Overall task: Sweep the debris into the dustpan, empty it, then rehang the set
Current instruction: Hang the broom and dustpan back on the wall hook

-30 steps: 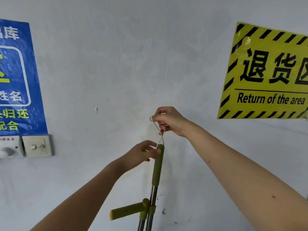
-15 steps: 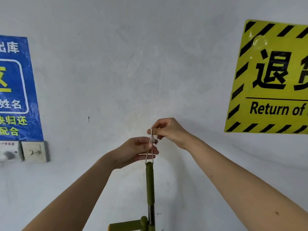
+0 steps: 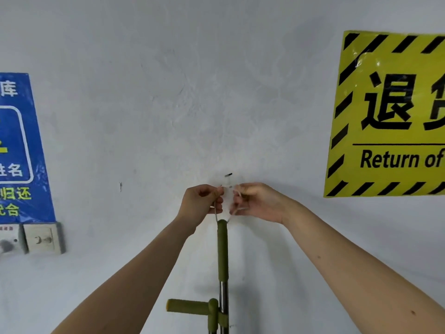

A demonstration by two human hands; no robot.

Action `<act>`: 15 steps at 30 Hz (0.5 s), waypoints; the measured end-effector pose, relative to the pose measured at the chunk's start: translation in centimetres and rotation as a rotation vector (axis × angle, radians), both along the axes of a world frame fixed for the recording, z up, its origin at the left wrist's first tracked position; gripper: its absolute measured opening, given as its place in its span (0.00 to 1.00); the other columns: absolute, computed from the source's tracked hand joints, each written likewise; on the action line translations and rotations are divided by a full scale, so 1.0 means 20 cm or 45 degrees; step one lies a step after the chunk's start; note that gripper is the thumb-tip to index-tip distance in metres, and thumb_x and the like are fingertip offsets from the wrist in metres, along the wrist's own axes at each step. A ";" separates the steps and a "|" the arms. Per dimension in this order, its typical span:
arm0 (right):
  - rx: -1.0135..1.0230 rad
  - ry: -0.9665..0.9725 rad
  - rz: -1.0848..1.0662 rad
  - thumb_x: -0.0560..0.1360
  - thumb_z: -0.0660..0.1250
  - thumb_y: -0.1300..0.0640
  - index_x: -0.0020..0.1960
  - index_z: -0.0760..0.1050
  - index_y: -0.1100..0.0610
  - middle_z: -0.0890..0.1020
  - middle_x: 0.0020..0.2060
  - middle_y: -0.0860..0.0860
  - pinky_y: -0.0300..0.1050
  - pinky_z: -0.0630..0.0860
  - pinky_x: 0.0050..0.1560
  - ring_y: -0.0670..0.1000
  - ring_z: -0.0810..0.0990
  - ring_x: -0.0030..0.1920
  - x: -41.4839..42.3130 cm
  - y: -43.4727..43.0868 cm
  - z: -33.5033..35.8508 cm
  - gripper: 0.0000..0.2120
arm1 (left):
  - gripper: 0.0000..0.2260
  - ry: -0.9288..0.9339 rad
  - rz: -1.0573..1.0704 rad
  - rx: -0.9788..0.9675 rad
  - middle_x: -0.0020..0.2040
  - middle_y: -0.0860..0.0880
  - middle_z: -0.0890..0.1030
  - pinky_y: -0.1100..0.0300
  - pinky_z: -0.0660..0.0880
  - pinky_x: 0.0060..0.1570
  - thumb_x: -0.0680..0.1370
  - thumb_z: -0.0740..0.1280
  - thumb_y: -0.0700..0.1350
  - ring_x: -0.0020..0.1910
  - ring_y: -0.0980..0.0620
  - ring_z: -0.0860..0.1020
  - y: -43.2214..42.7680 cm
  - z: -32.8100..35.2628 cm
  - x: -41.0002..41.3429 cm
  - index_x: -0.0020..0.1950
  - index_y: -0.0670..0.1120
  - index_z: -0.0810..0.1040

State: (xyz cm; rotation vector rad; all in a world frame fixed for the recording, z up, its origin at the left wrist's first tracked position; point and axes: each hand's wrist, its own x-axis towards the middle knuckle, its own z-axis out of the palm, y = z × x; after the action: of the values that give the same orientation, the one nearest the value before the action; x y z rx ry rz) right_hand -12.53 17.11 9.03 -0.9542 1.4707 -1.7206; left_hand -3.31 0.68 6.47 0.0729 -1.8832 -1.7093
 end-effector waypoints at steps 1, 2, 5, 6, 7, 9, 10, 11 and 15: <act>-0.004 -0.103 0.002 0.79 0.58 0.63 0.40 0.76 0.60 0.71 0.29 0.53 0.54 0.77 0.52 0.53 0.77 0.32 0.00 0.00 0.01 0.12 | 0.07 0.008 0.047 0.007 0.32 0.45 0.80 0.58 0.80 0.34 0.76 0.70 0.41 0.27 0.50 0.78 0.00 0.01 -0.02 0.41 0.39 0.82; -0.013 -0.147 -0.023 0.77 0.57 0.64 0.40 0.73 0.60 0.66 0.28 0.51 0.55 0.77 0.52 0.51 0.71 0.29 -0.01 0.01 0.02 0.10 | 0.06 0.017 0.089 0.006 0.31 0.45 0.80 0.57 0.80 0.34 0.76 0.70 0.40 0.26 0.50 0.77 -0.01 0.03 -0.05 0.40 0.39 0.82; 0.020 0.168 -0.368 0.77 0.64 0.66 0.41 0.74 0.63 0.71 0.28 0.53 0.55 0.82 0.48 0.51 0.76 0.28 -0.03 -0.01 0.03 0.06 | 0.06 0.035 0.199 -0.039 0.30 0.44 0.80 0.56 0.81 0.35 0.75 0.70 0.39 0.27 0.50 0.78 -0.04 0.05 -0.12 0.39 0.42 0.83; 0.032 0.280 -0.525 0.77 0.66 0.66 0.43 0.76 0.65 0.76 0.28 0.55 0.54 0.83 0.44 0.53 0.80 0.30 -0.04 -0.02 0.02 0.04 | 0.05 0.039 0.237 -0.073 0.30 0.45 0.81 0.55 0.82 0.36 0.75 0.70 0.40 0.28 0.50 0.78 -0.04 0.04 -0.14 0.39 0.43 0.83; 0.023 0.353 -0.666 0.76 0.68 0.66 0.45 0.78 0.66 0.79 0.30 0.56 0.52 0.84 0.40 0.54 0.83 0.31 -0.04 -0.03 0.01 0.03 | 0.05 0.047 0.270 -0.117 0.29 0.46 0.81 0.56 0.82 0.36 0.75 0.70 0.41 0.28 0.51 0.78 -0.04 0.03 -0.15 0.39 0.44 0.83; -0.037 0.430 -0.840 0.75 0.69 0.65 0.43 0.78 0.64 0.82 0.31 0.56 0.49 0.82 0.33 0.55 0.85 0.32 -0.05 -0.06 -0.02 0.03 | 0.06 0.079 0.341 -0.228 0.29 0.49 0.82 0.62 0.79 0.33 0.75 0.69 0.44 0.28 0.55 0.79 -0.04 0.01 -0.16 0.38 0.48 0.82; -0.050 0.471 -0.903 0.75 0.70 0.65 0.42 0.78 0.62 0.83 0.31 0.55 0.47 0.81 0.30 0.56 0.85 0.32 -0.06 -0.08 -0.03 0.04 | 0.06 0.101 0.373 -0.275 0.29 0.50 0.82 0.66 0.77 0.31 0.75 0.69 0.45 0.28 0.56 0.79 -0.04 0.00 -0.16 0.38 0.49 0.82; -0.047 0.519 -0.955 0.74 0.70 0.65 0.40 0.77 0.61 0.84 0.32 0.55 0.45 0.79 0.29 0.56 0.85 0.31 -0.06 -0.09 -0.04 0.05 | 0.06 0.126 0.393 -0.310 0.30 0.51 0.82 0.69 0.74 0.30 0.75 0.69 0.46 0.28 0.58 0.78 -0.04 -0.01 -0.16 0.37 0.49 0.81; -0.013 0.638 -1.129 0.72 0.71 0.67 0.37 0.76 0.62 0.84 0.30 0.54 0.42 0.79 0.26 0.53 0.83 0.26 -0.07 -0.14 -0.08 0.07 | 0.06 0.190 0.363 -0.377 0.31 0.52 0.81 0.71 0.72 0.31 0.74 0.70 0.46 0.30 0.58 0.79 -0.07 -0.05 -0.15 0.37 0.50 0.78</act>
State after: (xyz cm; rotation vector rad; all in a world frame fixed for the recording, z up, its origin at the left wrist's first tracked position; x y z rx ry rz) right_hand -13.96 14.33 7.39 -0.8202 2.4759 -2.1647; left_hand -6.38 -0.73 5.48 0.0900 -1.8908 -1.2030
